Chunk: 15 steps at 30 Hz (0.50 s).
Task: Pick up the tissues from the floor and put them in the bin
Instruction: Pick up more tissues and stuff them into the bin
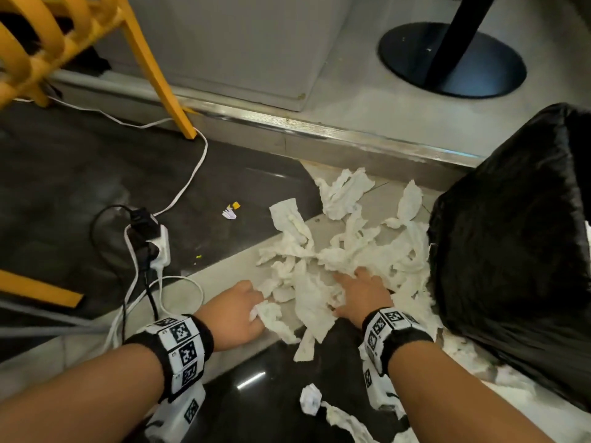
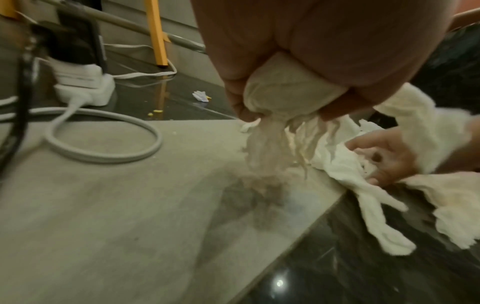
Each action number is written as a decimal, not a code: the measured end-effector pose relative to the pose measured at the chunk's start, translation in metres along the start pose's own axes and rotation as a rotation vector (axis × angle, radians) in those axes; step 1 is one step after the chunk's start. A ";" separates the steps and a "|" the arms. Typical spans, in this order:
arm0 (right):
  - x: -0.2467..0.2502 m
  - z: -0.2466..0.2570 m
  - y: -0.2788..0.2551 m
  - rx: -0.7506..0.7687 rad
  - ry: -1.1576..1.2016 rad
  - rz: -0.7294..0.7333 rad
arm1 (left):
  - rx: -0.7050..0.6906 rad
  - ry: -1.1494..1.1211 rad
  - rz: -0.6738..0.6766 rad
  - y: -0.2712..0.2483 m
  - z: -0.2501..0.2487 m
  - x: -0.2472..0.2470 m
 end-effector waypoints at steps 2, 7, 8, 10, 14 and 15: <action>0.006 0.006 -0.002 0.016 0.062 -0.093 | 0.075 -0.035 -0.021 -0.002 0.012 0.009; 0.040 -0.010 -0.003 -0.093 0.386 -0.251 | 0.114 -0.008 -0.193 0.016 0.022 0.037; 0.047 -0.013 -0.003 -0.095 0.386 -0.244 | 0.102 -0.006 -0.237 0.022 0.019 0.043; 0.060 -0.022 -0.006 -0.104 0.363 -0.259 | 0.085 0.003 -0.289 0.035 0.016 0.052; 0.087 -0.036 -0.024 -0.154 0.467 -0.335 | 0.181 -0.004 -0.430 0.061 0.037 0.083; 0.090 -0.037 -0.028 -0.149 0.472 -0.344 | 0.231 -0.017 -0.473 0.068 0.047 0.091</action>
Point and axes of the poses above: each hand's wrist, its own y-axis towards the middle knuckle, its own x-axis out of the back of the hand, z = x × y, the point moved 10 cm from there along y, towards the middle knuckle, and after that the axes turned 8 degrees about -z, right-handed, at the moved point
